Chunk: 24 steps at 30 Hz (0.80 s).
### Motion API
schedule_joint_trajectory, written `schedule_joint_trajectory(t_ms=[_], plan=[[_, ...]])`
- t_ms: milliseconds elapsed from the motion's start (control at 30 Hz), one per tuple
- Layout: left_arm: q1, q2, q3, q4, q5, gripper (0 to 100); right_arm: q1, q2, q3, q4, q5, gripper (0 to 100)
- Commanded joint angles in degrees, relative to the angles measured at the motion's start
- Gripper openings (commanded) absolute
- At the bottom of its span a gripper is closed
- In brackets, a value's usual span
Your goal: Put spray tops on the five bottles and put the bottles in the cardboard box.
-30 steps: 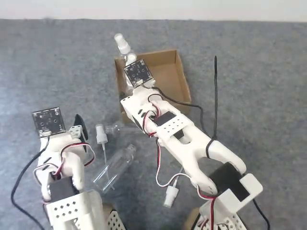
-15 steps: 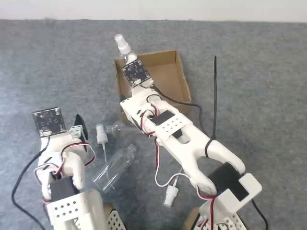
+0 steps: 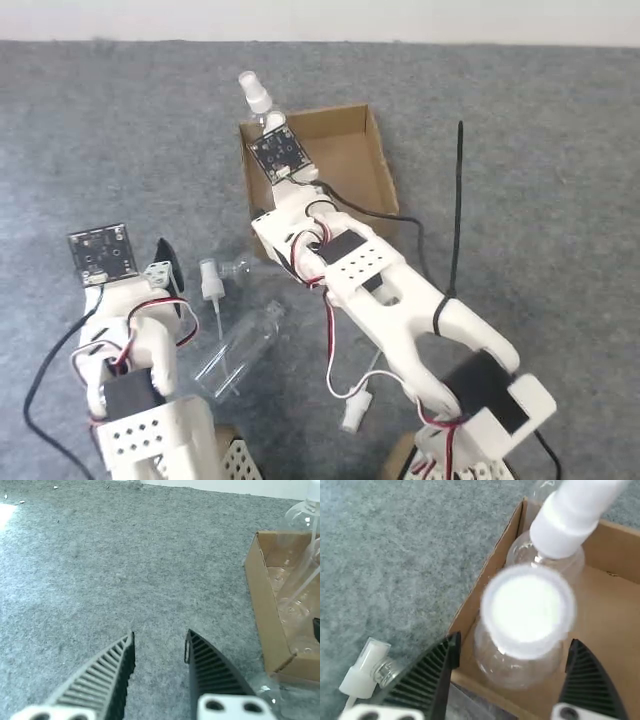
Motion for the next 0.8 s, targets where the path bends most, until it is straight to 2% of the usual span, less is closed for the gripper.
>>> schedule_joint_trajectory(t_ms=[0, 667, 767], plan=[[-0.35, -0.79, -0.66, -1.67, 0.44, 15, -0.04, -7.87, -3.34, 4.18, -0.53, 28.4], [-0.44, -0.79, -0.66, -1.58, 0.44, 15, 0.04, -26.51, -3.25, 31.08, 0.0, 28.2], [-2.55, -0.79, -0.66, -1.85, 0.44, 15, 0.04, -28.0, -3.25, 34.95, 0.0, 28.2]])
